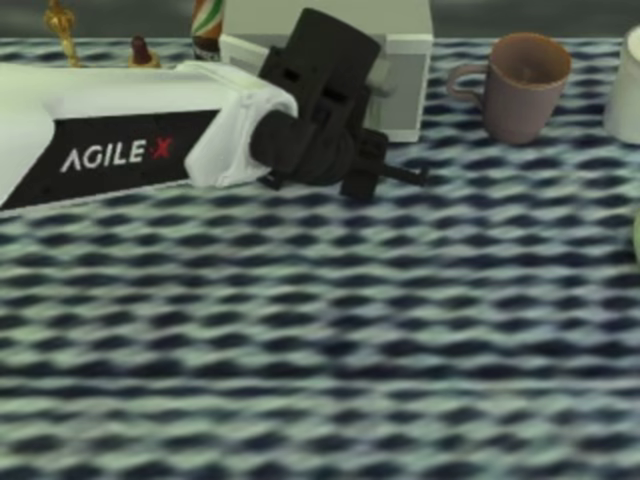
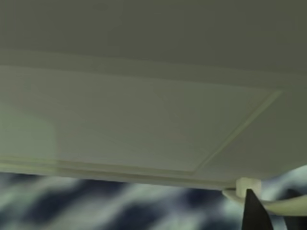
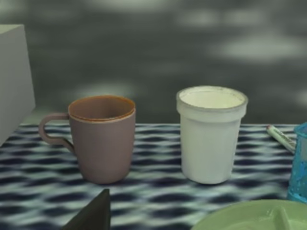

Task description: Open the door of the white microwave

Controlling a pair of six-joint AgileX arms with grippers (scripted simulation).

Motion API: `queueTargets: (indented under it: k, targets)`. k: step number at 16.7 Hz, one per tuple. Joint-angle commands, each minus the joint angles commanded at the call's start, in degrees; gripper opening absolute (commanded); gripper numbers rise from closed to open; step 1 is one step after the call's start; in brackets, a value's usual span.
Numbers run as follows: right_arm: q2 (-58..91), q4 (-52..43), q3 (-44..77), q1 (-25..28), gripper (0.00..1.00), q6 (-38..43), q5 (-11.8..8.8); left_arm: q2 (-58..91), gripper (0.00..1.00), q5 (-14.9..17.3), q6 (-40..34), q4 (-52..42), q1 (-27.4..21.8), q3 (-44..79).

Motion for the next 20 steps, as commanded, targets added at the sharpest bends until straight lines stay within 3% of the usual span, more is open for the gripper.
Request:
queueTargets:
  k: [20]
  targets:
    - [0.0,0.0,0.0,0.0,1.0,0.0,0.0,-1.2,0.0,1.2,2.0,0.8,0.9,-1.7]
